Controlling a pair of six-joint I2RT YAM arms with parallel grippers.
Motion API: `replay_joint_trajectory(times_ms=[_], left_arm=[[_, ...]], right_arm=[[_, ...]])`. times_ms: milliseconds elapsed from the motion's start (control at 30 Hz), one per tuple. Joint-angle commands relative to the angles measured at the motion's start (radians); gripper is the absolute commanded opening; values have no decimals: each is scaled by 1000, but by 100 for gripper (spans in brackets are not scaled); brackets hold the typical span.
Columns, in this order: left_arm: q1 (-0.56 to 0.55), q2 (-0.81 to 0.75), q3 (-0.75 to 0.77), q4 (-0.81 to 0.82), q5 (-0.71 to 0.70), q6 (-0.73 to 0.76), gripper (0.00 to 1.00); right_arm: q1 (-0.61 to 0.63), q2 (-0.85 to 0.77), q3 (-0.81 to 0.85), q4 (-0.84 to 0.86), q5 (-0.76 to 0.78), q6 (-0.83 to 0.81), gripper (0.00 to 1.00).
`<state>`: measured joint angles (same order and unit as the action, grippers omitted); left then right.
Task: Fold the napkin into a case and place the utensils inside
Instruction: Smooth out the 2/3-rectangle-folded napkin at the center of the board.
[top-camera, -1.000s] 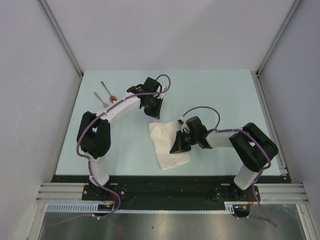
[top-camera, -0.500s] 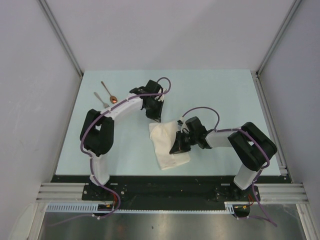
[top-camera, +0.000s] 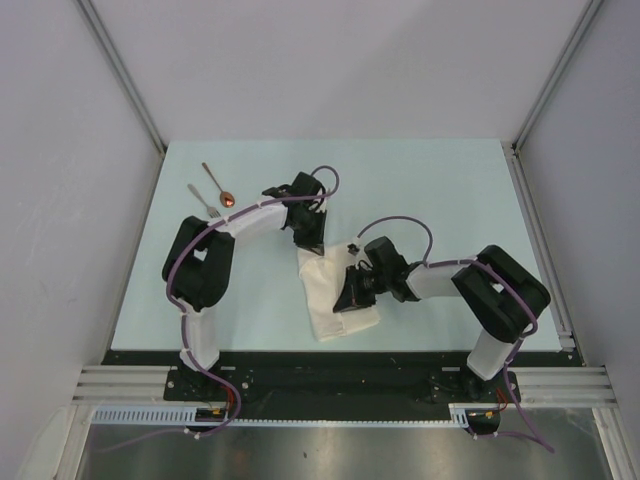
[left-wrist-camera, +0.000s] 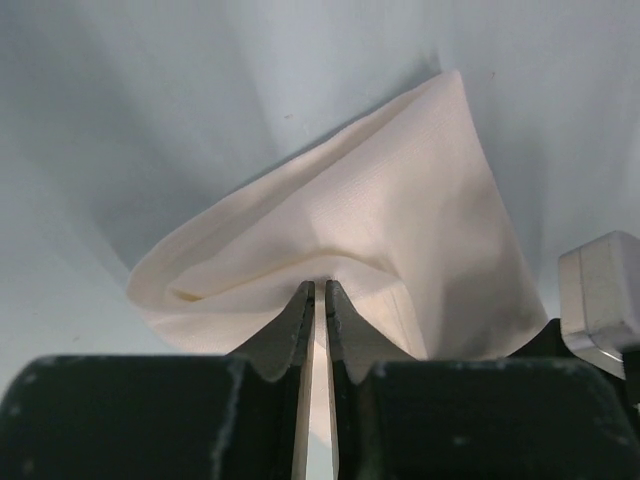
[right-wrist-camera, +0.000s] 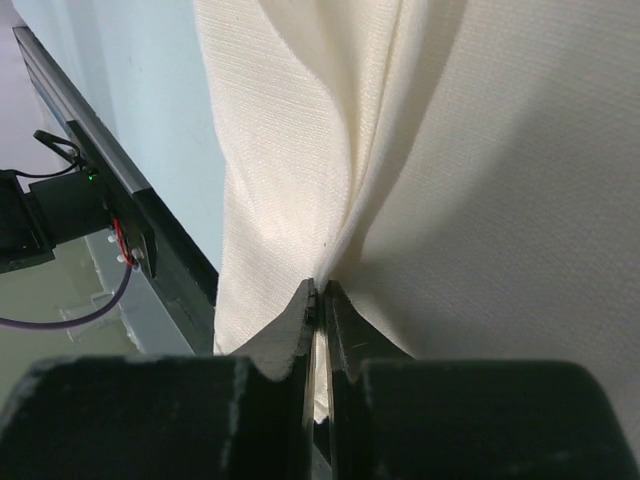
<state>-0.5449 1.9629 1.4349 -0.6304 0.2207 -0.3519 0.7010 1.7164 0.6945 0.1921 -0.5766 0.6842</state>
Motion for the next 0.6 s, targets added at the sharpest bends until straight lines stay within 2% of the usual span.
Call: replay_joint_trajectory(times_ms=[0,267,567], left_arm=[[2,-4,-13,60,-4,-59,12],[2,-2,-59,150,-50,-154,11],[3,-30,-125,282,-133,-246,9]], right_arm=[[-11,15,19,6,4,-11,7],[-18,-32,28,-65,40,-48,11],[-11,-113,19,-166,115,-71,29]])
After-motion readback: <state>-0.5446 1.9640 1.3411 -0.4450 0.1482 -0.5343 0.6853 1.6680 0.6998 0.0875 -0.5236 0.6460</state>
